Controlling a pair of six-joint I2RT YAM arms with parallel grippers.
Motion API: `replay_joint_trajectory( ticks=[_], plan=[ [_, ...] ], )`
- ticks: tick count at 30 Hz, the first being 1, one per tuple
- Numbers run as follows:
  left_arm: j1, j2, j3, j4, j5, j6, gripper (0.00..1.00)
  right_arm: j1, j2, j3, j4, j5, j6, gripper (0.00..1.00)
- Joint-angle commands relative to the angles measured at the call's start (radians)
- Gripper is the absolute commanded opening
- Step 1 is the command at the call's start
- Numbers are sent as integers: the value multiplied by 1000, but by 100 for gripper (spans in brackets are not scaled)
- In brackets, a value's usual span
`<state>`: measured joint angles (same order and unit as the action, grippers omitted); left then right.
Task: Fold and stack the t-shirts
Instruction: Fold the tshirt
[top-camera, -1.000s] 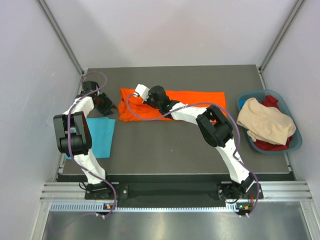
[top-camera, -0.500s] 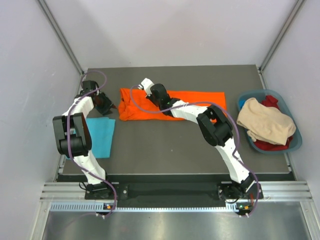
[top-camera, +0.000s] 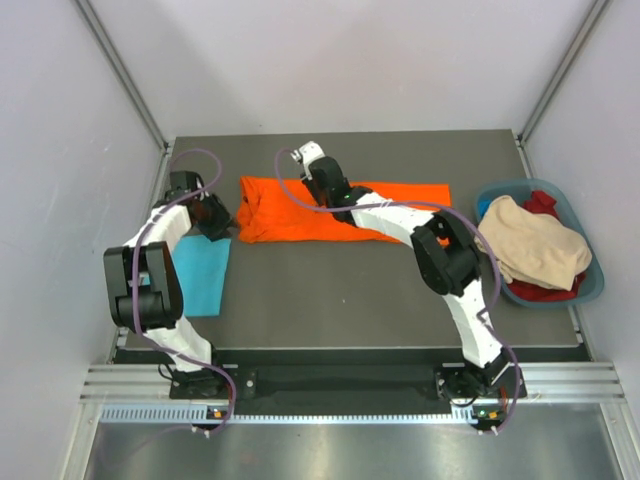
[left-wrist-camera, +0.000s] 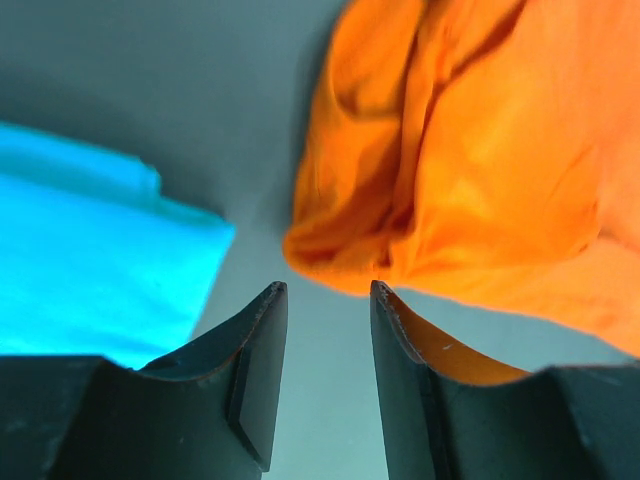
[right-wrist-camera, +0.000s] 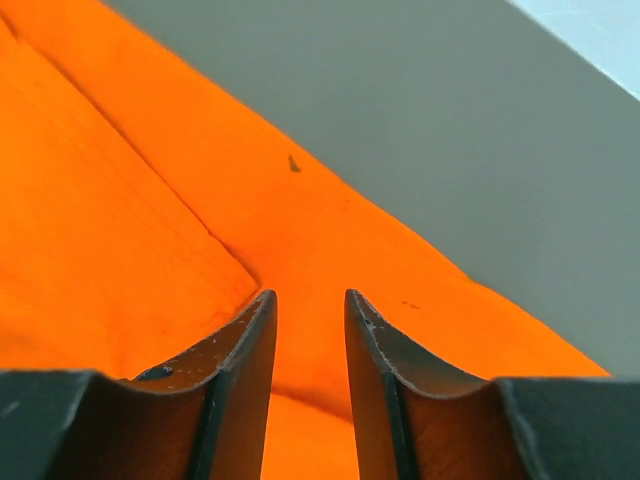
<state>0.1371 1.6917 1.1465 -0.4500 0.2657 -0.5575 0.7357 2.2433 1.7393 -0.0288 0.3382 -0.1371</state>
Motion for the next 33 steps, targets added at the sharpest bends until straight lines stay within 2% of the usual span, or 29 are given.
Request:
replay_joint_trajectory(
  ticks=[1, 7, 12, 16, 20, 21, 26, 33],
  plan=[
    [-17, -59, -50, 50, 58, 7, 44, -25, -169, -15, -42, -30, 131, 34],
    [-53, -79, -106, 88, 60, -22, 40, -88, -276, -119, -131, -12, 303, 31],
    [-90, -87, -125, 108, -19, -30, 40, -151, -346, -197, -200, -42, 337, 29],
    [-94, -52, -139, 151, -26, -53, 40, -183, -424, -328, -217, -48, 366, 29],
    [-96, -3, -103, 122, -97, -56, 40, -257, -494, -446, -226, -53, 418, 29],
    [-94, 9, -97, 108, -153, -67, 40, -294, -504, -477, -232, -67, 424, 28],
    [-94, 36, -82, 76, -247, -78, 41, -358, -473, -481, -306, -53, 413, 26],
    [-96, 63, -59, 76, -250, -85, 40, -420, -427, -549, -295, -21, 404, 25]
  ],
)
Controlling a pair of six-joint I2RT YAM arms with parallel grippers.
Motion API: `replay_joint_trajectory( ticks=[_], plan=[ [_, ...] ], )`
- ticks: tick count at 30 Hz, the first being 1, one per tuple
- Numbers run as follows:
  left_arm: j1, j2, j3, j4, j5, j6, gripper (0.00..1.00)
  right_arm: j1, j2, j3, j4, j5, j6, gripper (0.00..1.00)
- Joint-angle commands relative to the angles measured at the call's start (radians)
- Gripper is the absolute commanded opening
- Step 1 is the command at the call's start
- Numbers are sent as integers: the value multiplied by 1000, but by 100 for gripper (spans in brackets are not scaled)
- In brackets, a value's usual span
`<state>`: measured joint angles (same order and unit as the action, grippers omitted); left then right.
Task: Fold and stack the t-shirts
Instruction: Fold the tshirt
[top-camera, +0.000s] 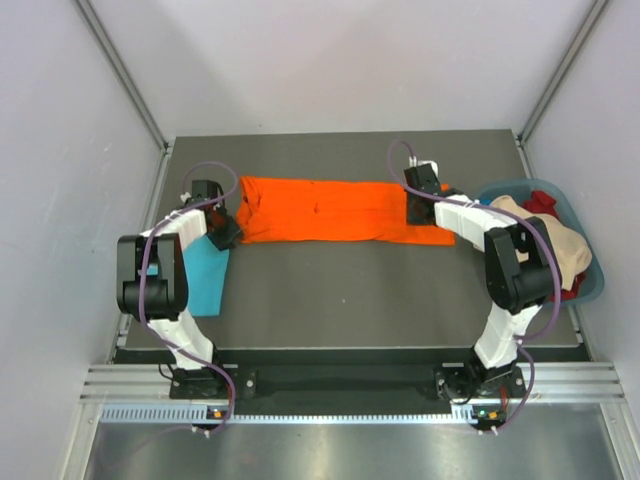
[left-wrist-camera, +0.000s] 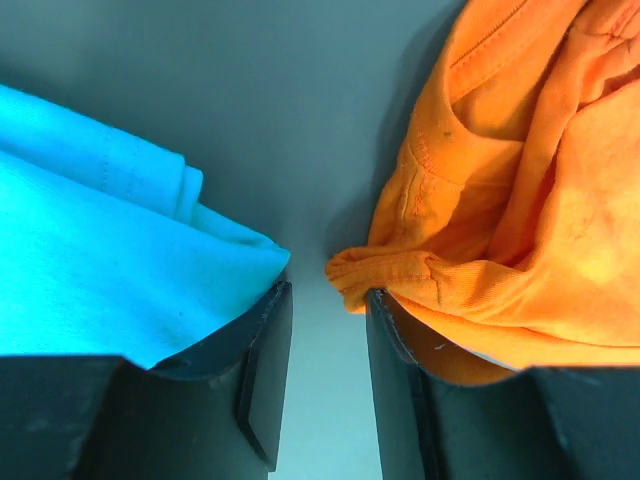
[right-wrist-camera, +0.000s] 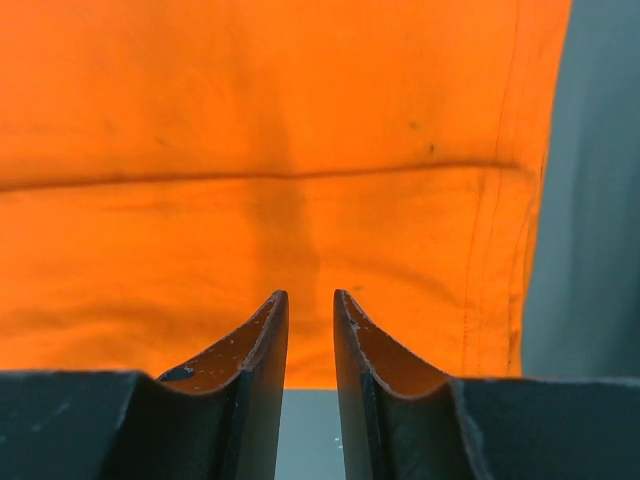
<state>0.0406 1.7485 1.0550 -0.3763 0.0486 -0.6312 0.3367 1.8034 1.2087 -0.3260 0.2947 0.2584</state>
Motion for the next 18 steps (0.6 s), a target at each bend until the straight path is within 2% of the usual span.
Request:
replay_joint_trajectory(
  ticks=[1, 13, 18],
  plan=[
    [-1, 3, 34, 2, -32, -12, 40, -25, 17, -21, 5, 21, 10, 25],
    [-38, -122, 71, -36, -26, -1, 41, -90, 42, -37, -21, 73, 5, 24],
    [-111, -115, 86, -36, -32, -13, 38, -110, 37, -37, -28, 70, 7, 24]
  ],
)
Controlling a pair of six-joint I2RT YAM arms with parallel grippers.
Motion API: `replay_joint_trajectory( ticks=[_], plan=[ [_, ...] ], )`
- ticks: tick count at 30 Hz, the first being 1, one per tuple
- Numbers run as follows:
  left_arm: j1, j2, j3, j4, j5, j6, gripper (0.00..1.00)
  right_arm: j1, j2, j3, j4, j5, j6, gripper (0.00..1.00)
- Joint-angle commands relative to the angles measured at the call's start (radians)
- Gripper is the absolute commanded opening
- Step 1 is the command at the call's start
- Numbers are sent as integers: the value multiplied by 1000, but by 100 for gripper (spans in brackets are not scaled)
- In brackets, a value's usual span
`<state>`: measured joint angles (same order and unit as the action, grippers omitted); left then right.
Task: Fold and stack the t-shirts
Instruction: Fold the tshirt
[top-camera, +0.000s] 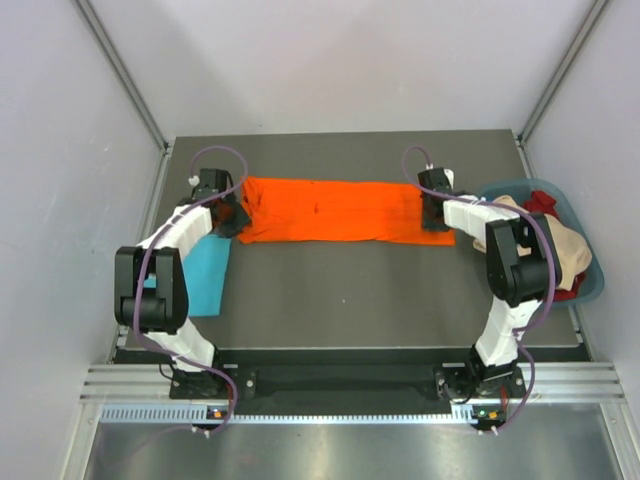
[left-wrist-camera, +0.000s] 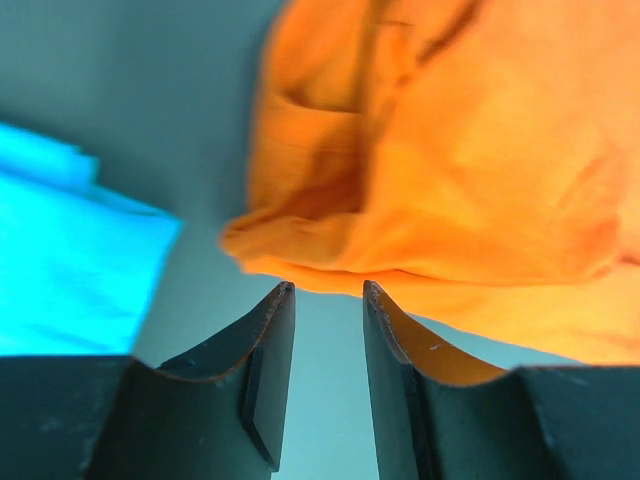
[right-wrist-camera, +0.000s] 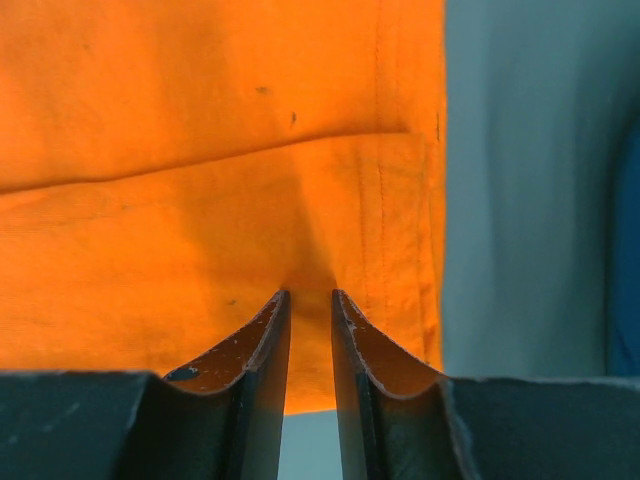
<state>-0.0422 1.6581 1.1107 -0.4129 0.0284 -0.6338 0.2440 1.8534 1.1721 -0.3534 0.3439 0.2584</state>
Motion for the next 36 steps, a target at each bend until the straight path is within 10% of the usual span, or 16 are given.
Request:
replay_joint_trajectory(
  ticks=[1, 36],
  plan=[
    [-36, -18, 34, -4, -18, -10, 38, -20, -11, 1, -5, 21, 7, 24],
    [-8, 532, 527, -81, -182, 46, 41, -49, -49, -121, -62, 49, 45, 20]
  ],
)
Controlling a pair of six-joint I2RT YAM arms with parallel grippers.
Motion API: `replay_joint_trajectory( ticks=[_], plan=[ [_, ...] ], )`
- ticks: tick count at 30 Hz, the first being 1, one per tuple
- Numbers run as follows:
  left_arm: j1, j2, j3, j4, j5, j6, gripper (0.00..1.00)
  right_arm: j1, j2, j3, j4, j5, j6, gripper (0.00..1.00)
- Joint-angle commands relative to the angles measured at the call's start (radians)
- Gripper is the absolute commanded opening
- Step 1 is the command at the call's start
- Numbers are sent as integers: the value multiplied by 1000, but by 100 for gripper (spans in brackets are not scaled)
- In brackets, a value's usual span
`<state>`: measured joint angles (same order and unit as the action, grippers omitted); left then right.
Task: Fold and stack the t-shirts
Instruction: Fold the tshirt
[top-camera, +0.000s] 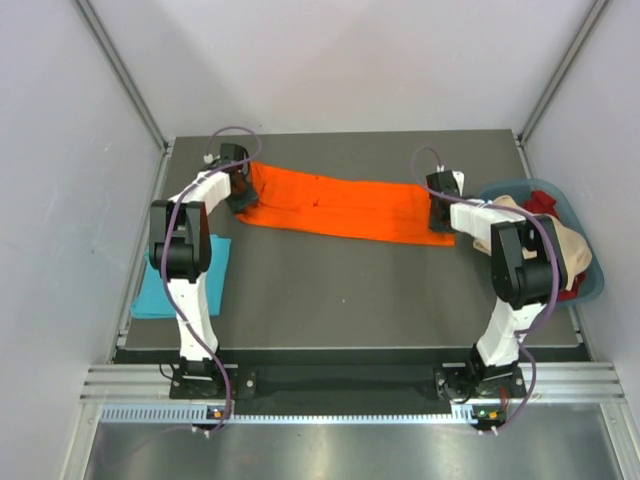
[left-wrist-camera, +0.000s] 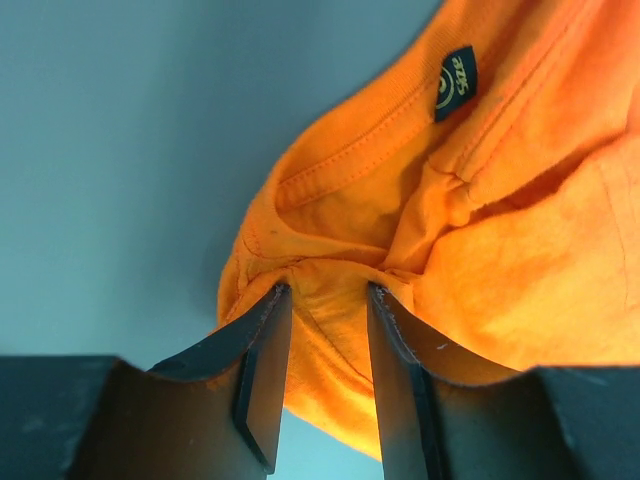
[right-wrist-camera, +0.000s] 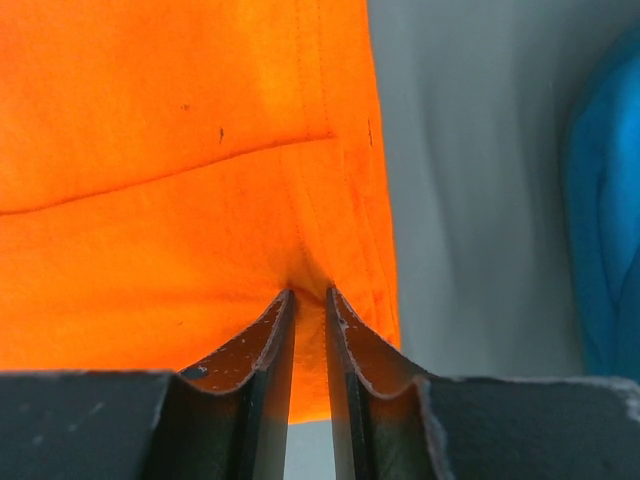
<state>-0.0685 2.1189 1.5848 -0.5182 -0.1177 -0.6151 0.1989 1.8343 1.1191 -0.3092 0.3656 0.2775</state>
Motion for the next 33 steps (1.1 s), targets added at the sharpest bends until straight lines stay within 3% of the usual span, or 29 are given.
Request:
replay_joint_trajectory(
  ticks=[1, 11, 17, 20, 24, 27, 33],
  plan=[
    [18, 93, 72, 24, -40, 38, 42, -4, -49, -76, -110, 22, 29, 20],
    [39, 272, 378, 76, -60, 136, 44, 0, -370, -68, -131, -142, 147, 30],
    [59, 308, 468, 191, 113, 107, 46, 10, -515, -67, -70, -215, 166, 43],
    [59, 213, 395, 253, 173, 84, 47, 10, -546, -36, -88, -221, 146, 54],
    [59, 5, 282, 242, 75, 42, 49, 11, -583, -25, -114, -229, 131, 90],
    [53, -136, 175, 187, -3, -8, 49, 11, -619, -44, -113, -228, 120, 95],
    [-43, -400, -147, 297, 50, -118, 49, 11, -684, -19, -168, -232, 106, 100]
  ],
)
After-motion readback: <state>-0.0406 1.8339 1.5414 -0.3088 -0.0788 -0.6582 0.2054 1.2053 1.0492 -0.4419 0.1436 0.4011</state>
